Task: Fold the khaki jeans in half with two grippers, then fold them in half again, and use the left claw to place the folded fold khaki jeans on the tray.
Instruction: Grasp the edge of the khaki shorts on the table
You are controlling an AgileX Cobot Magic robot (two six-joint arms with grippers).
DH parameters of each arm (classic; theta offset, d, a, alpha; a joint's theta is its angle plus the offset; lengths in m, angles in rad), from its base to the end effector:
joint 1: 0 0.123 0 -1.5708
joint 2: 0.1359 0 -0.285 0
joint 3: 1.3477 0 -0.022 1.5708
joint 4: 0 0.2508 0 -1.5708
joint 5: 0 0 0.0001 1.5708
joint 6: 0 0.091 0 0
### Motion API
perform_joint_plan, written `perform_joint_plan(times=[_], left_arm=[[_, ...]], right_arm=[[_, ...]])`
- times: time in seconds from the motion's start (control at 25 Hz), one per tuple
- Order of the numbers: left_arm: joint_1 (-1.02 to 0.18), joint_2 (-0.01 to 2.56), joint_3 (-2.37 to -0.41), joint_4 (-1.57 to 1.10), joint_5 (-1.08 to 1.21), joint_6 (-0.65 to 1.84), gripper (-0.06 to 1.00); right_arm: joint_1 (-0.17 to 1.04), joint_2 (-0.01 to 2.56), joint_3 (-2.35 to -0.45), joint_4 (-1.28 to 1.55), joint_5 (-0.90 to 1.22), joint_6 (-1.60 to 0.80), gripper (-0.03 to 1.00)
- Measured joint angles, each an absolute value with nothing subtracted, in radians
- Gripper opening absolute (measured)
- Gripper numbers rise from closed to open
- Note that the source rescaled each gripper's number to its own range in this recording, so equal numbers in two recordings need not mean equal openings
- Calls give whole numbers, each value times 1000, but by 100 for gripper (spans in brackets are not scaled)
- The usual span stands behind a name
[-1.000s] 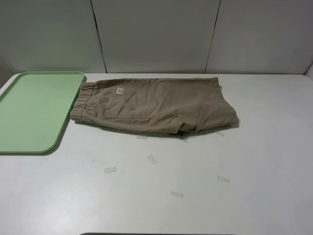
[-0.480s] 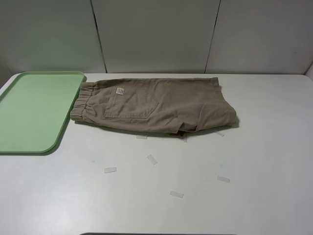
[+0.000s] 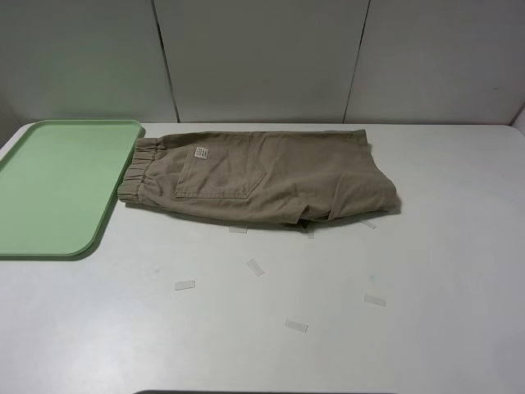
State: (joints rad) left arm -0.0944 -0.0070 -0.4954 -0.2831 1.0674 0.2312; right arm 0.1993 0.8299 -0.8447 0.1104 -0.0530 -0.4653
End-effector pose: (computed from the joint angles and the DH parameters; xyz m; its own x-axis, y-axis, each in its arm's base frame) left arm -0.0095 -0.0215 0.2781 -0.4121 0.1283 -0.9020 0.3489 0.9368 -0.0262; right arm 0.1717 0.0342 0.4188 0.2085 -0.3126 -0.9267 -0.1278 0.9307 -0.3427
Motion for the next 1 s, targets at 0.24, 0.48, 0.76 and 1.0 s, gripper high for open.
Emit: perform_joint_plan(times=[0.24, 0.48, 0.76, 1.0], left_arm=[[-94, -9, -495, -283, 1067, 231, 93], [-94, -9, -495, -283, 1067, 231, 93], [-94, -9, -495, -283, 1067, 231, 93], [-94, -9, -495, -283, 1067, 231, 93]], right_arm=[[199, 830, -845, 110, 42, -457, 100], [199, 830, -845, 155, 262, -346, 100], [199, 876, -845, 304, 432, -267, 100], [199, 1036, -845, 390, 540, -268, 100]])
